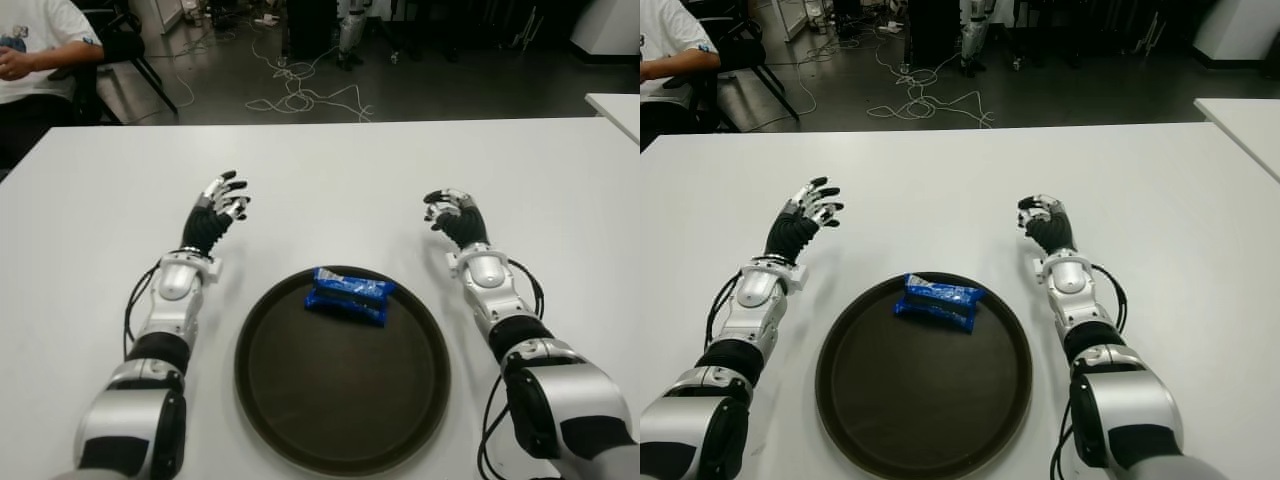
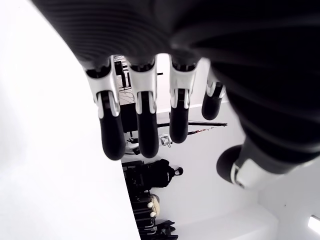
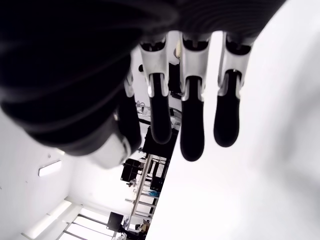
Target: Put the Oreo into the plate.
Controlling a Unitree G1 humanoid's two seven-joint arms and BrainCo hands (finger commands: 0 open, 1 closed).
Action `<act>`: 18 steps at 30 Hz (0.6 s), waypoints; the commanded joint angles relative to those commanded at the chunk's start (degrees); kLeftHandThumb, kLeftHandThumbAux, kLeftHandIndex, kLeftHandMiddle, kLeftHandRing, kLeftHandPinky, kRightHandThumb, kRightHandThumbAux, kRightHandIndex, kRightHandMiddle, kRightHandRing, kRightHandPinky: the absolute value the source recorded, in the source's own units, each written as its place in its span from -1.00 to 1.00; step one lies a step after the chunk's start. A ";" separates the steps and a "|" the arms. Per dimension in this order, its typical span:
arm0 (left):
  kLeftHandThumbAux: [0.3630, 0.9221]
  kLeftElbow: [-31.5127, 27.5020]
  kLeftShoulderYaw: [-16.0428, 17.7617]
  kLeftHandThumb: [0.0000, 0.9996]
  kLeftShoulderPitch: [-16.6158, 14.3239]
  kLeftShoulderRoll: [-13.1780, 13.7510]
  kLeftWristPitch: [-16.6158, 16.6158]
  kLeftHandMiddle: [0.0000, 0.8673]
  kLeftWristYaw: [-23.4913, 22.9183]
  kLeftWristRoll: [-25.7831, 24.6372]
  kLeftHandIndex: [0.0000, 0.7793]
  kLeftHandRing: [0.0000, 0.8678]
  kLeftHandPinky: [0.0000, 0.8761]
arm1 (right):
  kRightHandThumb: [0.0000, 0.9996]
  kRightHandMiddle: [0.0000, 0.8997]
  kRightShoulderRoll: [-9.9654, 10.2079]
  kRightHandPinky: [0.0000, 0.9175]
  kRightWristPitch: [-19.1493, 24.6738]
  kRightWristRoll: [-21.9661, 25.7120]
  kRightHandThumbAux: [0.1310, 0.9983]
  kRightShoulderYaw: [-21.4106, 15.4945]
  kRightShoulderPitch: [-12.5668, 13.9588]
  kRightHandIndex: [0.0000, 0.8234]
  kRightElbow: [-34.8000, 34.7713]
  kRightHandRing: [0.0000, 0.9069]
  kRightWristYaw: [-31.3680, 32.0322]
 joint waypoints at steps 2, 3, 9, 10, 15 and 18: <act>-0.11 -0.07 0.01 -0.65 0.03 -0.03 0.09 -0.53 0.11 0.01 -0.68 -0.42 -0.21 | 0.34 -0.08 -0.02 0.16 0.03 0.02 0.38 0.12 -0.01 -0.01 0.01 0.04 -0.10; -0.11 -0.08 0.01 -0.65 0.03 -0.04 0.10 -0.53 0.13 0.01 -0.67 -0.42 -0.21 | 0.34 -0.08 -0.03 0.16 0.04 0.04 0.38 0.16 -0.01 -0.01 0.03 0.04 -0.13; -0.08 0.04 0.04 -0.64 -0.07 -0.02 0.62 -0.53 0.42 0.04 -0.68 -0.43 -0.22 | 0.34 -0.06 -0.07 0.17 -0.24 0.00 0.38 0.45 0.09 -0.01 -0.01 0.06 -0.37; -0.08 0.07 0.11 -0.64 -0.09 -0.02 0.67 -0.53 0.25 -0.09 -0.68 -0.43 -0.22 | 0.34 -0.06 -0.04 0.17 -0.56 0.03 0.38 0.47 0.24 -0.01 -0.14 0.06 -0.34; -0.13 -0.13 0.22 -0.62 -0.04 0.01 0.69 -0.54 -0.30 -0.38 -0.69 -0.44 -0.23 | 0.34 -0.05 0.16 0.18 -1.39 0.23 0.38 0.48 0.66 0.00 -0.64 0.07 -0.34; -0.13 -0.46 0.18 -0.62 0.17 -0.02 0.63 -0.54 -0.50 -0.45 -0.69 -0.44 -0.23 | 0.34 -0.05 0.21 0.17 -1.88 0.28 0.38 0.53 0.90 0.00 -0.85 0.07 -0.34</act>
